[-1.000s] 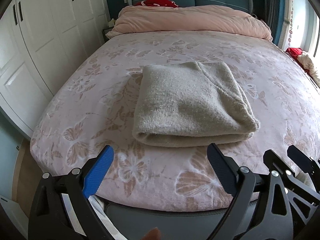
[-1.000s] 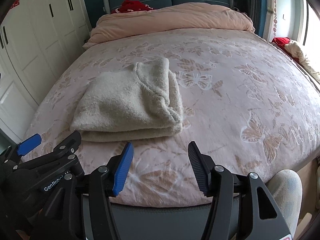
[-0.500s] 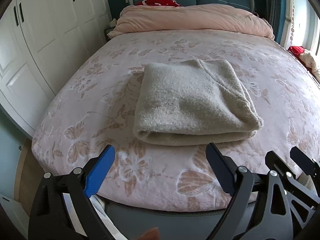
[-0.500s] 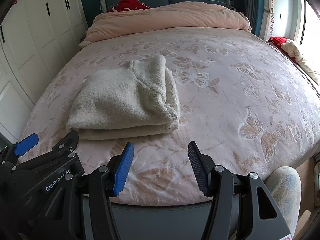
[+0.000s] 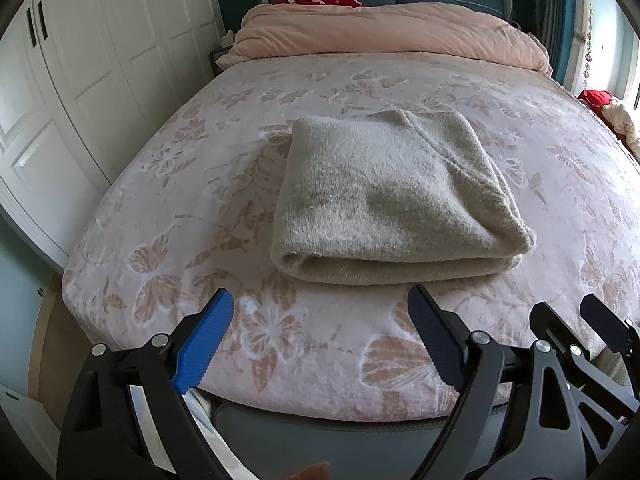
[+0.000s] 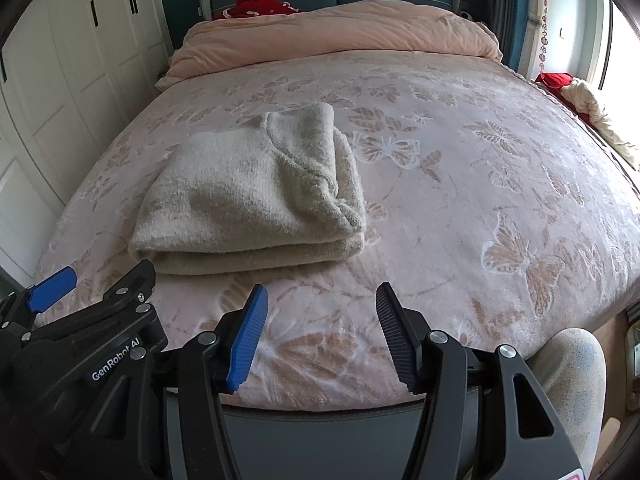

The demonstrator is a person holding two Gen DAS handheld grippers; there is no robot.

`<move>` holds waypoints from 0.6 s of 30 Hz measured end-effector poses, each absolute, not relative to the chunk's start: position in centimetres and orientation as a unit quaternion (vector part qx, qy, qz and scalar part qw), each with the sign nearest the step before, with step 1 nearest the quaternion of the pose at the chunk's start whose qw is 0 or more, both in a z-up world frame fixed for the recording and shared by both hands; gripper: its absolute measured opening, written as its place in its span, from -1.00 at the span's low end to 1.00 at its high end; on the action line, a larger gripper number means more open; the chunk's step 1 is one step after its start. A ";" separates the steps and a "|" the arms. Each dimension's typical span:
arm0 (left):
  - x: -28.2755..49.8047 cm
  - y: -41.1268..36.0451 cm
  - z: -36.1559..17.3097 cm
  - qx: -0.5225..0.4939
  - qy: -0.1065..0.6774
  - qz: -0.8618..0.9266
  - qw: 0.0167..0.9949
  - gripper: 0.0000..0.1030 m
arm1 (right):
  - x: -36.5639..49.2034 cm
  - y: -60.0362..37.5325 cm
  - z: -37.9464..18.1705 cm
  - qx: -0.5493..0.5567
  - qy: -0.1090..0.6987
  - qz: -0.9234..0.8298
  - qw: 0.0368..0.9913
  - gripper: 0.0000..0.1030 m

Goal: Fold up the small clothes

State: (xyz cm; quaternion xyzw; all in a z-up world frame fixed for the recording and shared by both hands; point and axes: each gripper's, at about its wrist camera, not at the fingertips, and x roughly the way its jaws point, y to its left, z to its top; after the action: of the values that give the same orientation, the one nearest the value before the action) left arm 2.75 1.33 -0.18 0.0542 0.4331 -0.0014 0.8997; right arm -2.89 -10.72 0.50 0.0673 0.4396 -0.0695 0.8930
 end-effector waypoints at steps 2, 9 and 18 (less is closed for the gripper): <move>2.8 1.5 -0.2 0.048 0.436 -0.002 0.899 0.67 | -2.9 -10.6 0.4 0.067 0.440 -0.068 0.893 0.09; 3.0 1.7 -0.2 0.050 0.438 -0.002 0.898 0.68 | -3.0 -10.2 0.4 0.064 0.440 -0.070 0.893 0.09; 3.0 1.4 -0.3 0.062 0.433 0.002 0.899 0.68 | -3.1 -9.9 0.2 0.065 0.443 -0.074 0.891 0.08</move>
State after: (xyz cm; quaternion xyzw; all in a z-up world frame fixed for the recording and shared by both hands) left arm 2.95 1.37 -0.30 0.0615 0.4333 0.0021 0.8991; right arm -3.07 -9.87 0.22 0.0652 0.4433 -0.0744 0.8909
